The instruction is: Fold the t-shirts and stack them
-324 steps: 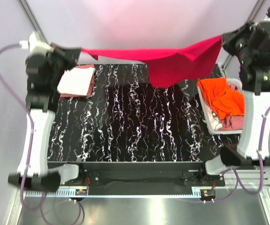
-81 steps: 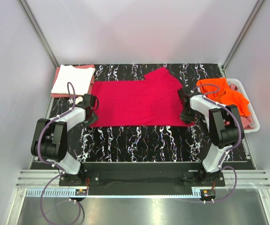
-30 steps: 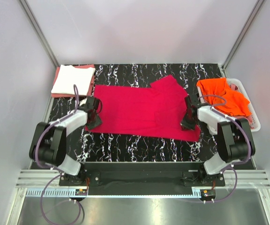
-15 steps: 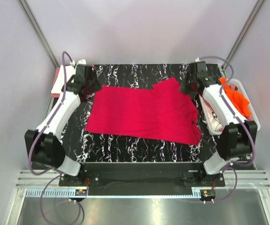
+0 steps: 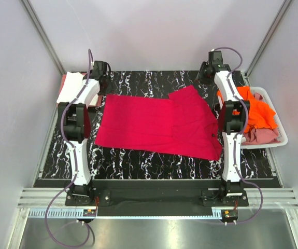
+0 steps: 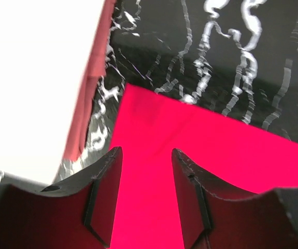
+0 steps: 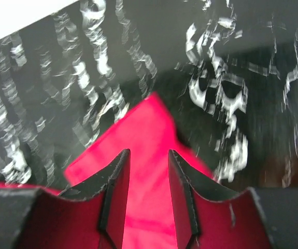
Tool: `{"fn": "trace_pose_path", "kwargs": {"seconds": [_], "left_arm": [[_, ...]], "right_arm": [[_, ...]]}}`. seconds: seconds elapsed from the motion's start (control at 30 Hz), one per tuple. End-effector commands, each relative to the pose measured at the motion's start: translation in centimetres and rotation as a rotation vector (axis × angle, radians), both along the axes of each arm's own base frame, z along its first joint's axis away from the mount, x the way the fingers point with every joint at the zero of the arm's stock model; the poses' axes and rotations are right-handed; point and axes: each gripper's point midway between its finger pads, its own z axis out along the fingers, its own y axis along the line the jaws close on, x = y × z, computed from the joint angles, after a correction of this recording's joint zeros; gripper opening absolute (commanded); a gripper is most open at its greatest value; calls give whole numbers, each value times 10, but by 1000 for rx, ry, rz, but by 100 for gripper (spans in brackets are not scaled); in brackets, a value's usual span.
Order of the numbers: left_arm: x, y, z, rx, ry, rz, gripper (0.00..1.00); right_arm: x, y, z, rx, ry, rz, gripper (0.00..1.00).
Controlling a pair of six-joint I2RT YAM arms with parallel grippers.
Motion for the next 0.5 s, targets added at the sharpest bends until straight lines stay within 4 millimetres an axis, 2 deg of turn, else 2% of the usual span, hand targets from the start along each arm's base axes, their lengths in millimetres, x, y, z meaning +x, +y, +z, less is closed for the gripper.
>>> {"fn": "trace_pose_path", "kwargs": {"seconds": [0.0, 0.03, 0.07, 0.2, 0.27, 0.3, 0.33, 0.47], "left_arm": [[24, 1, 9, -14, -48, -48, 48], [26, 0, 4, -13, -41, -53, 48], [29, 1, 1, -12, -38, -52, 48], [35, 4, -23, 8, -7, -43, 48], [38, 7, -26, 26, -5, -44, 48], [38, 7, -34, 22, 12, -46, 48], [40, 5, -31, 1, 4, -55, 48], [41, -1, -38, -38, 16, -76, 50]], "right_arm": [[6, -2, -17, 13, 46, 60, 42], [15, -2, -25, 29, 33, 76, 42], [17, 5, -25, 70, 22, 122, 42], [29, 10, -37, 74, -14, 175, 46], [29, 9, -49, 69, 0, 170, 47], [30, 9, -51, 71, -2, 163, 48], [28, 10, -59, 76, 16, 161, 47], [25, 18, -74, 116, 37, 194, 46]]}}
